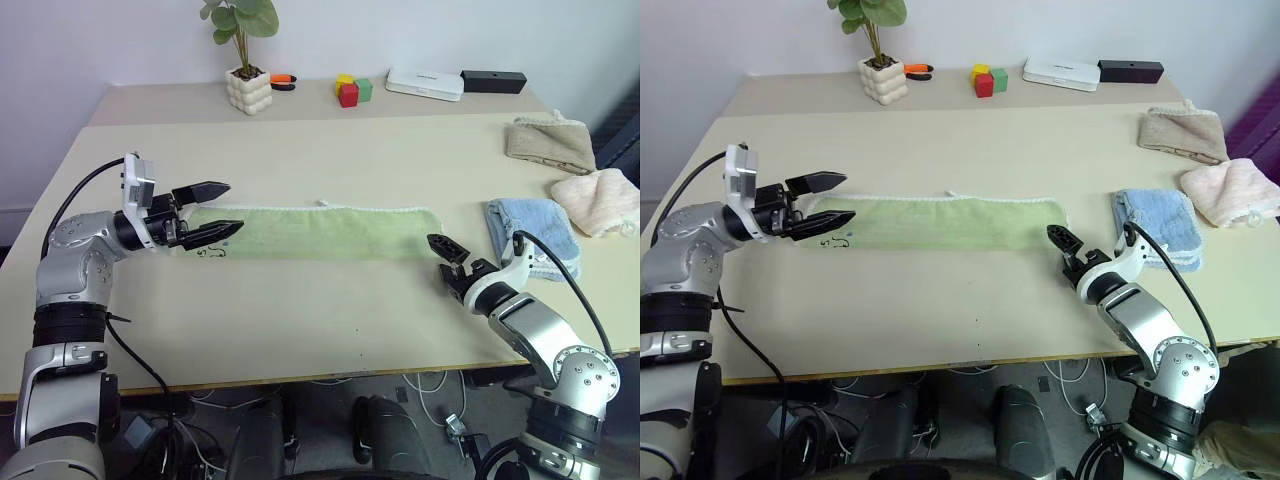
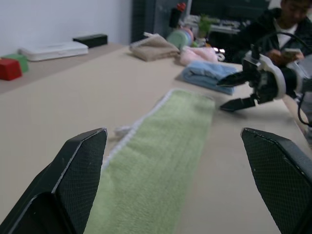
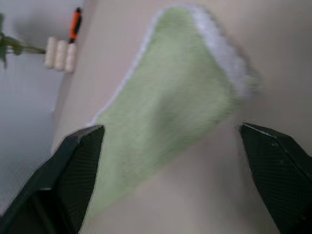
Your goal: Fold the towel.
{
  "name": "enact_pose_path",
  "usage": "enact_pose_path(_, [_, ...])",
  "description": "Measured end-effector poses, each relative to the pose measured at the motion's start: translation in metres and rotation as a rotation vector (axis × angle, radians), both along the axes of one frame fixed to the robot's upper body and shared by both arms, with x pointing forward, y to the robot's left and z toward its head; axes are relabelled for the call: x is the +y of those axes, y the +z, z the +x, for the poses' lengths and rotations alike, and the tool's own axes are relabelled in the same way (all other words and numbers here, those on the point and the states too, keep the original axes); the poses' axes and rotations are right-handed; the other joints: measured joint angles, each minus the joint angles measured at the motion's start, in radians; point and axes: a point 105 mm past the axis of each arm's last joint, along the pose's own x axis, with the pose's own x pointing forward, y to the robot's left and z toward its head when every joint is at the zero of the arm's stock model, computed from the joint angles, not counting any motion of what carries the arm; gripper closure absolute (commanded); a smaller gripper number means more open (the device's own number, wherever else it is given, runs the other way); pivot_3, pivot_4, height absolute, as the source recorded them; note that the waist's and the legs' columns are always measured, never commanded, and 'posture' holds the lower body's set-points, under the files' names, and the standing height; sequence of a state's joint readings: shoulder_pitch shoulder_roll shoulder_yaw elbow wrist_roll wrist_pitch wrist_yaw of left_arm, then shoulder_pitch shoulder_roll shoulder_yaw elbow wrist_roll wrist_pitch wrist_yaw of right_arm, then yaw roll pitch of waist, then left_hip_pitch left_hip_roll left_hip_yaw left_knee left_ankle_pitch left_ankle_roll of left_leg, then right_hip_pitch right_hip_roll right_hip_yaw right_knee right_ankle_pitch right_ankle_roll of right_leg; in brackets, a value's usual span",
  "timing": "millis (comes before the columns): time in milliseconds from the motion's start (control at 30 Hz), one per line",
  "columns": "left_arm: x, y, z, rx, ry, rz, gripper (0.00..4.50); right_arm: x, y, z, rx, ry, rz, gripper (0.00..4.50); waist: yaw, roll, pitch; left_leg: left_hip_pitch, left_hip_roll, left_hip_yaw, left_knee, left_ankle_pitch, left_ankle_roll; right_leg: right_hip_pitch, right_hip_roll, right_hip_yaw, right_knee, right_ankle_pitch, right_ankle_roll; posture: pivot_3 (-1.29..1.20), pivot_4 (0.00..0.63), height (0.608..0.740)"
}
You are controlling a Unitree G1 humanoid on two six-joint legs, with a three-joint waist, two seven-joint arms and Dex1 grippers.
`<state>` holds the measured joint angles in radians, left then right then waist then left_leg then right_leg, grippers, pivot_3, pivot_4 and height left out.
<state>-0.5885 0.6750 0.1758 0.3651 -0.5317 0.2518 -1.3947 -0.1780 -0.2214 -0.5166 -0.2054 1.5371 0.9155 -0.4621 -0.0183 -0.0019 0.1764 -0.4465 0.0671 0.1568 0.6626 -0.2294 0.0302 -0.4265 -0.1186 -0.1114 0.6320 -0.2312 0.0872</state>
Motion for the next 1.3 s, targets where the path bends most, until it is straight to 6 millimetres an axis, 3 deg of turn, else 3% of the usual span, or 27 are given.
enact_pose_path(167, [-0.001, 0.0, -0.001, -0.004, 0.007, 0.004, 0.01, -0.005, 0.003, 0.015, 0.0, -0.034, -0.002, 0.0, 0.002, 0.0, 0.0, 0.0, 0.0, 0.0, 0.001, 0.0, 0.0, 0.0, 0.0, 0.0, 0.0, 0.0, 0.0, 0.0, 0.15, 0.74])
enact_pose_path(233, [-0.001, -0.001, -0.001, -0.002, 0.017, 0.005, 0.0, -0.006, 0.002, 0.021, -0.001, -0.044, 0.006, 0.54, 0.001, 0.0, 0.0, 0.0, 0.0, 0.0, 0.0, 0.0, 0.0, 0.0, 0.0, 0.0, -0.001, 0.0, 0.0, 0.0, 0.15, 0.74])
enact_pose_path(267, [0.0, -0.002, -0.001, 0.0, 0.02, 0.005, 0.0, -0.007, 0.001, 0.024, 0.004, -0.052, 0.009, 0.86, 0.001, 0.0, 0.0, 0.0, 0.0, 0.0, 0.0, 0.0, 0.0, 0.0, 0.0, 0.0, -0.001, 0.0, 0.0, 0.0, 0.15, 0.74])
enact_pose_path(433, [-0.001, -0.002, -0.001, -0.007, 0.033, 0.008, 0.0, -0.013, -0.012, 0.035, 0.033, -0.095, 0.013, 3.42, 0.0, 0.0, 0.0, 0.0, 0.0, 0.0, 0.0, 0.0, 0.0, 0.0, 0.0, 0.0, -0.001, 0.0, 0.0, 0.0, 0.15, 0.74])
enact_pose_path(500, [-0.002, -0.002, -0.001, -0.011, 0.037, 0.009, 0.0, -0.009, -0.005, 0.041, 0.002, -0.099, 0.019, 4.48, -0.001, -0.001, 0.0, 0.001, 0.0, 0.0, 0.0, 0.0, 0.0, 0.001, 0.0, 0.0, 0.0, 0.0, 0.0, 0.0, 0.15, 0.74])
enact_pose_path(767, [-0.001, -0.005, -0.004, -0.008, 0.055, 0.013, 0.0, -0.01, -0.002, 0.049, -0.017, -0.119, -0.052, 4.48, -0.002, -0.002, -0.002, 0.001, 0.001, 0.0, 0.0, 0.0, 0.0, 0.001, 0.0, 0.0, -0.001, 0.0, 0.0, 0.0, 0.15, 0.74])
enact_pose_path(967, [0.004, -0.004, -0.005, -0.012, 0.074, -0.002, 0.0, -0.037, 0.009, 0.044, -0.048, -0.079, -0.356, 4.48, 0.004, 0.0, 0.0, -0.002, 0.0, 0.001, 0.0, -0.001, 0.002, -0.001, -0.002, 0.0, -0.002, 0.0, -0.001, 0.0, 0.15, 0.74])
enact_pose_path(1133, [0.004, -0.004, -0.005, -0.013, 0.075, -0.007, 0.0, -0.011, 0.035, 0.043, -0.2, 0.104, -0.692, 4.48, -0.003, 0.0, 0.0, -0.002, 0.0, 0.001, -0.001, -0.001, 0.001, -0.002, 0.0, 0.0, -0.001, 0.0, 0.0, 0.0, 0.15, 0.74])
enact_pose_path(1300, [0.005, -0.004, -0.005, -0.013, 0.08, -0.012, 0.0, 0.041, 0.056, 0.043, -0.394, 0.316, -0.903, 4.48, 0.001, 0.0, 0.0, -0.002, 0.001, 0.002, 0.0, -0.001, 0.001, -0.003, -0.001, 0.0, -0.002, 0.0, 0.0, 0.0, 0.15, 0.74])
